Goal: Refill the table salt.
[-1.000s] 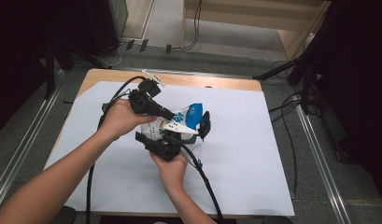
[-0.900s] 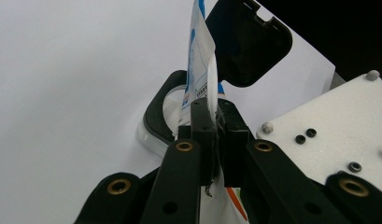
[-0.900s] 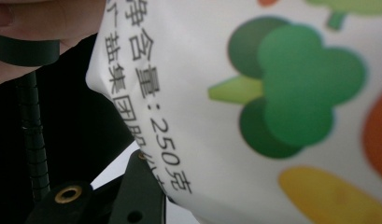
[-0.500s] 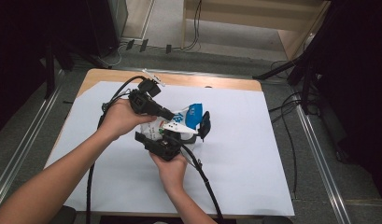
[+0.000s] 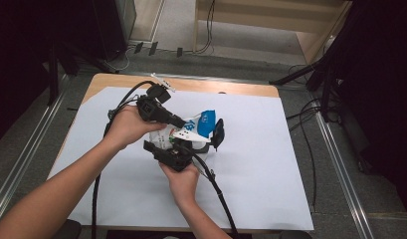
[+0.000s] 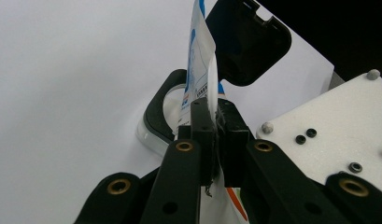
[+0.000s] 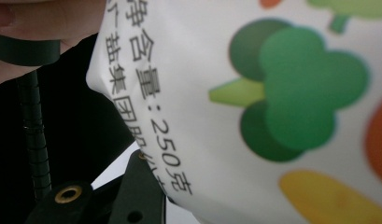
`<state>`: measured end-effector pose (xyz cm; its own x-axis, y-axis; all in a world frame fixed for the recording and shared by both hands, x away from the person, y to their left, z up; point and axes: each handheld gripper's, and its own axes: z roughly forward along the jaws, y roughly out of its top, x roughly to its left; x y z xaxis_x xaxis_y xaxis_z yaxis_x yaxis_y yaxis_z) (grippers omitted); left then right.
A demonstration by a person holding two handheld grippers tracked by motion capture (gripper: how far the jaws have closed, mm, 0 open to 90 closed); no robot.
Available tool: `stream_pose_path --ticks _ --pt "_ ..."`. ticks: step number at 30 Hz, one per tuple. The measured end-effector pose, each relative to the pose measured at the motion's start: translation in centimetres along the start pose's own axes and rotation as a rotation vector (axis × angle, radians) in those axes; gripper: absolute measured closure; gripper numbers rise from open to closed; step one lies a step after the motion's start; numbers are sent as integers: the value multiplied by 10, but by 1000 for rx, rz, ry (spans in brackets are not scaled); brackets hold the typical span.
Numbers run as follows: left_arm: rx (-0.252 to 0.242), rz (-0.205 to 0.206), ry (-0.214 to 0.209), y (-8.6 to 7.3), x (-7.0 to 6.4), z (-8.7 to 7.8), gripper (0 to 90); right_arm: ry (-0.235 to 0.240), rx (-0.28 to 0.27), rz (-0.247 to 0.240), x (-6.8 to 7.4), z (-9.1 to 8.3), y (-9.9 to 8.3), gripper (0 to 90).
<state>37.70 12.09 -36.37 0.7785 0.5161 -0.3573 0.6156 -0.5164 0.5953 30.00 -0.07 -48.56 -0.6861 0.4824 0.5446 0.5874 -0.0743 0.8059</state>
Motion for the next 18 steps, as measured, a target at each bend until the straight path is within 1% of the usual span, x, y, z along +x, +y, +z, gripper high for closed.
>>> stream_pose_path --ticks 8,18 --pt "8 1 -5 1 0 1 887 2 1 -1 1 -1 0 689" --pt "10 2 2 1 -1 1 892 7 -3 3 1 -1 0 689"
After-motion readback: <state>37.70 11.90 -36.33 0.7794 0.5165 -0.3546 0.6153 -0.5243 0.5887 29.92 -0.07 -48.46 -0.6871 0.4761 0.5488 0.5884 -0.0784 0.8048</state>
